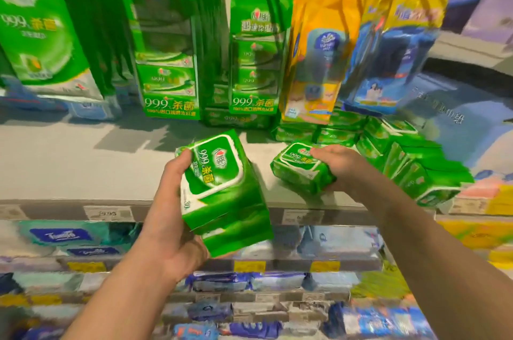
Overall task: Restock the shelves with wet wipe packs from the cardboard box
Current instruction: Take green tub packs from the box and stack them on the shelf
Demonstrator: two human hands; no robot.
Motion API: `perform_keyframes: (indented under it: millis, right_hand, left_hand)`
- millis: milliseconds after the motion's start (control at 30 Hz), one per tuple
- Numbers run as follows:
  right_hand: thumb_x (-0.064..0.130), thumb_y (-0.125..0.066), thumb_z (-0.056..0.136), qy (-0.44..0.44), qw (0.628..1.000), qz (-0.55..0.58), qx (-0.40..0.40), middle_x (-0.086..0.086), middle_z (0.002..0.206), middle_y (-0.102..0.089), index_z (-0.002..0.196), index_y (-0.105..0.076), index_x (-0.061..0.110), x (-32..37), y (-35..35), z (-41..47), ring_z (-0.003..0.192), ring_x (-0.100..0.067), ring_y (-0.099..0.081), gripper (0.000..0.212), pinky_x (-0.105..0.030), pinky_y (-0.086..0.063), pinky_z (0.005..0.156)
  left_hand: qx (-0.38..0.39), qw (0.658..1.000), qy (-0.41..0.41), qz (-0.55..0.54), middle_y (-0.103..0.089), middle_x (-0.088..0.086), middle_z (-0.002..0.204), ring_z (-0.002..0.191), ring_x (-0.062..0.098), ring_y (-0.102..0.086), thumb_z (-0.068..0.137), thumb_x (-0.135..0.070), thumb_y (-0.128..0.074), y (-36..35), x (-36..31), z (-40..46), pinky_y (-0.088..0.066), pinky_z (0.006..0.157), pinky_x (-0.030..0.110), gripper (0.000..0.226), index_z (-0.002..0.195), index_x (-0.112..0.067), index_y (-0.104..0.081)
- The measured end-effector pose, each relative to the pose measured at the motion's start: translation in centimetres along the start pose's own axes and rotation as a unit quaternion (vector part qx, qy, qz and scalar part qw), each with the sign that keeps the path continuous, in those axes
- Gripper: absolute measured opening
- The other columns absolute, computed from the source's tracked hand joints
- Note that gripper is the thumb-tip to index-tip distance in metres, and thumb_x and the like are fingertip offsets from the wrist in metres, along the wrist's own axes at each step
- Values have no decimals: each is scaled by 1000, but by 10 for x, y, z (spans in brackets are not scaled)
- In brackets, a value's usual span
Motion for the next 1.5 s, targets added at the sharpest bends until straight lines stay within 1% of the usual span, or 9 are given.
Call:
perform_keyframes:
  millis: [167,267,367,767,1133,1267,1367,1433,1500]
  right_hand:
    - [51,-84,78,57,992,-106,-33,-3,119,-65,129,-61,27,-11,6,23,101,-21,-67,61,-39,-60,79]
    - [53,-93,64,119,961,-249,-29,-4,134,-38,147,-48,31,-9,0,25,127,-19,-48,97,-28,-40,111]
    - [53,-91,66,161,939,-302,-37,-2,124,-33,146,-51,39,-5,-7,35,132,-21,-39,91,-22,-27,111]
    - [39,-85,80,211,931,-287,-76,-9,135,-44,142,-59,24,6,-22,64,130,-25,-44,69,-28,-33,110]
    - [54,-74,81,138,934,-314,-98,-18,148,-39,152,-41,17,-5,-21,57,141,-36,-35,87,-45,-32,117]
    - [52,-67,89,136,931,-309,-135,-15,149,-39,149,-45,15,-3,-19,19,140,-34,-31,74,-44,-26,118]
    - [44,-66,93,231,919,-276,-159,-5,132,-56,132,-61,19,17,-24,-34,128,-20,-44,47,-33,-30,109]
    - [47,-64,92,255,944,-182,-108,8,108,-64,114,-67,28,34,-26,-68,100,1,-57,29,-23,-42,92]
    - [70,-58,82,229,968,-102,-18,13,99,-67,107,-65,38,49,-29,-97,88,1,-64,42,-32,-53,85]
  left_hand:
    - [-29,999,-13,6,-75,10,103,86,32,-72,76,-66,-59,-4,2,7,-53,86,55,48,89,-24,-79]
    - [-38,999,-14,7,-76,10,100,81,31,-73,78,-67,-57,-6,3,12,-55,80,52,49,84,-23,-79]
    - [-55,998,-13,7,-76,11,97,78,31,-74,78,-69,-56,-7,4,15,-55,79,53,51,80,-24,-79]
    - [-70,997,-3,6,-76,14,102,84,35,-74,77,-71,-55,-11,2,20,-55,84,54,54,81,-24,-81]
    - [-54,998,10,26,-75,16,104,81,36,-74,75,-72,-57,-9,8,20,-57,67,47,54,85,-23,-79]
    - [-44,998,20,30,-75,17,104,82,38,-73,74,-73,-57,-10,12,21,-56,70,51,56,83,-23,-79]
    - [-36,998,29,31,-75,17,105,87,39,-73,73,-75,-58,-13,17,23,-55,78,53,58,85,-23,-80]
    - [-27,998,36,37,-74,17,107,94,40,-72,70,-77,-59,-18,21,24,-52,89,59,62,92,-23,-80]
    - [-19,998,43,52,-74,17,109,100,41,-70,65,-77,-62,-23,25,25,-45,98,64,67,101,-23,-79]
Point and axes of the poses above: each hand's wrist, its own z-axis towards the middle knuckle, its own y-axis out of the back of the hand, x = y × z, the point moved 5 cm from there along z, towards the middle knuckle
